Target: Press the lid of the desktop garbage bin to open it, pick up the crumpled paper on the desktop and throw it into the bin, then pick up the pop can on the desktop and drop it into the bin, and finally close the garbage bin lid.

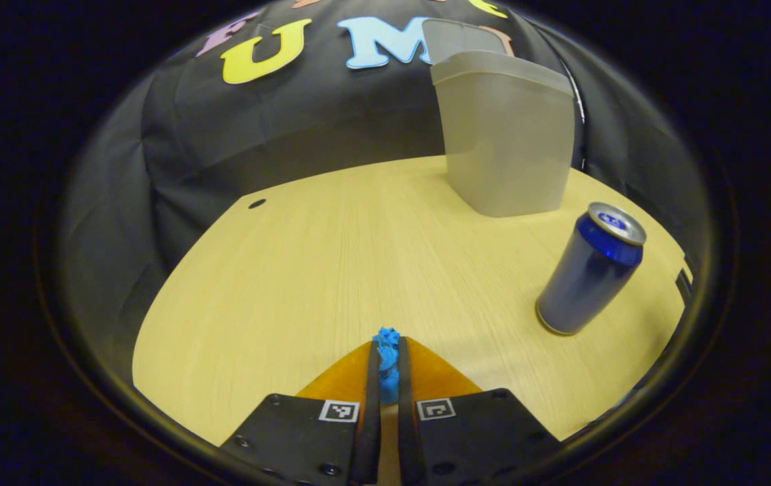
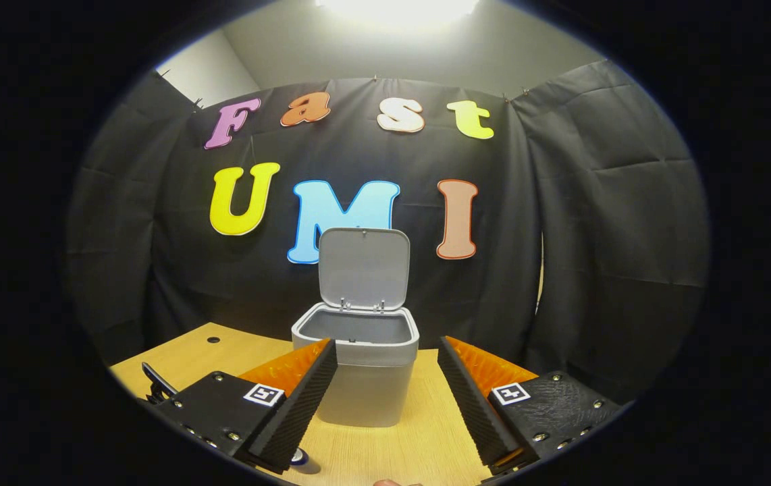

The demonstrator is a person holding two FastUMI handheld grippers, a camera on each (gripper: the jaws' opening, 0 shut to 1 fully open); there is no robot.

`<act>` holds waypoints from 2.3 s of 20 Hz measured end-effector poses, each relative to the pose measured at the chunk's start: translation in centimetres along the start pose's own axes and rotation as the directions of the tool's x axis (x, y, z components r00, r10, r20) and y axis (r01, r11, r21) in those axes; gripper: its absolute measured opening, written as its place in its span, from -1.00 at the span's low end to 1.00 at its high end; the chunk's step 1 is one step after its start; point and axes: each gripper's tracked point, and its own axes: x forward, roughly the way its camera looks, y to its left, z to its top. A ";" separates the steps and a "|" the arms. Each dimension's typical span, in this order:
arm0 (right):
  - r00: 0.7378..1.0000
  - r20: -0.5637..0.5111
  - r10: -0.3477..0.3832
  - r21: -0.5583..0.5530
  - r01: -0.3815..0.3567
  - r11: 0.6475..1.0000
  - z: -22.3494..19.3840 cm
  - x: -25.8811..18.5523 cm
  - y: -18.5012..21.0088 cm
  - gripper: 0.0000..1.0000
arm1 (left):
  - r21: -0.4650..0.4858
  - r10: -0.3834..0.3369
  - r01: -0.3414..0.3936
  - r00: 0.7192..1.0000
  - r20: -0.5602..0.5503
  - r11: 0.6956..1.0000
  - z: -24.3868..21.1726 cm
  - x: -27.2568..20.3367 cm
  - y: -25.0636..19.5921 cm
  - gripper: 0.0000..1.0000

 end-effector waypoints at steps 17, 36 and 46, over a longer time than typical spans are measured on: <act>1.000 -0.021 -0.020 0.029 0.021 0.999 -1.5 1.0 -2.7 0.92 | 0.007 -0.014 0.013 0.965 0.261 1.000 17.2 -3.5 -2.9 -0.66; 0.995 -0.078 -0.064 0.009 0.065 0.998 -3.6 1.9 -4.2 0.92 | -0.094 -0.125 0.207 0.832 0.540 0.974 35.3 -5.8 -8.0 -0.71; 0.990 -0.115 -0.080 0.008 0.082 0.997 -4.8 4.9 -4.9 0.92 | -0.034 -0.203 0.273 0.788 0.582 0.961 40.9 -2.8 -12.7 -0.60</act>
